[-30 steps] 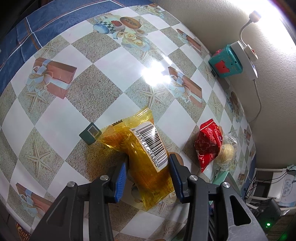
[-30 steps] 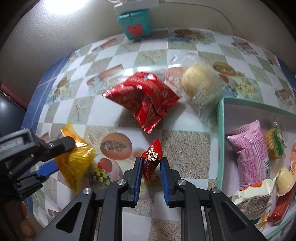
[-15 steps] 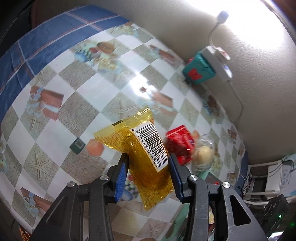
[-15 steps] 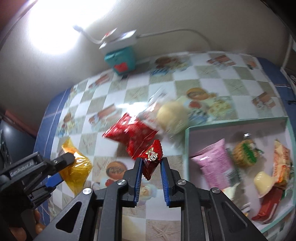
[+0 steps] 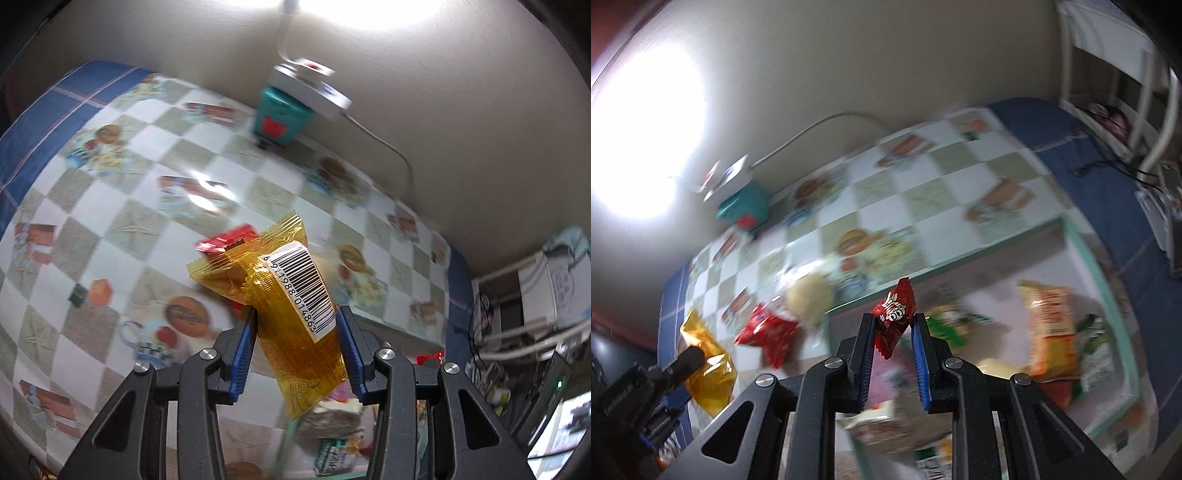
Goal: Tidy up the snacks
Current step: 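Carry both snacks over the tray and open both grippers to drop them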
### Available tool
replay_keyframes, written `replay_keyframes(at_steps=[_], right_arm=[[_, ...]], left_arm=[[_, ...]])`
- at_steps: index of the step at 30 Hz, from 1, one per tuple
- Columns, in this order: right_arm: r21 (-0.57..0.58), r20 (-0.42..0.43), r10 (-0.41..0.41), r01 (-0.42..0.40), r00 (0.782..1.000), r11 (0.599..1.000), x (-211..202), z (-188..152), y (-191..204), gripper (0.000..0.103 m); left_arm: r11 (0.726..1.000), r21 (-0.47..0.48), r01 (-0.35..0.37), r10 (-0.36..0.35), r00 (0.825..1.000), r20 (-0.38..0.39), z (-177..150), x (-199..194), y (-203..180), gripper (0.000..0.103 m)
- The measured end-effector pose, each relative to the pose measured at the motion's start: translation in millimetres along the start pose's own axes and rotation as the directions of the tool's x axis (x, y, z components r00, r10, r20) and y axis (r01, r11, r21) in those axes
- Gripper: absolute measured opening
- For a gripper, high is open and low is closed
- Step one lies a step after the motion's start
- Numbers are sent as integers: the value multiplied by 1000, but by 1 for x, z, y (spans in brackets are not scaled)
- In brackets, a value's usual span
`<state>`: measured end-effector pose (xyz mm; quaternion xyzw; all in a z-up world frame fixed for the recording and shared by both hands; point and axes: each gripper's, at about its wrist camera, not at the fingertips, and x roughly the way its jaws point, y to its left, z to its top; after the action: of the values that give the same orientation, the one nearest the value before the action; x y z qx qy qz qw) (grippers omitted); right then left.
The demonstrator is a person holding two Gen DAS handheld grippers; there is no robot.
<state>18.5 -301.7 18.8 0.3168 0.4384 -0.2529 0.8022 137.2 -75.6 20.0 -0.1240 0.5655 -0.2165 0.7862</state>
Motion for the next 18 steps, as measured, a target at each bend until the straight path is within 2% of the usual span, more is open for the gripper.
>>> replay_keyframes(at_steps=[7,12,18], right_arm=[[110,12,-31,30,999,993,-8,14,-63,21],[171,24,-59,54,998,984,-14,20,-100,21],[251,4,-87,83,996,964,-12,22,-144,21]], left_arm=[[987,159,13,-6,999,-46,-28,21,-65,45],[962,272,21,3,996,-85,-52,39,-105,45],[939,343,16,25,993,-114,-71,54,-130,45]])
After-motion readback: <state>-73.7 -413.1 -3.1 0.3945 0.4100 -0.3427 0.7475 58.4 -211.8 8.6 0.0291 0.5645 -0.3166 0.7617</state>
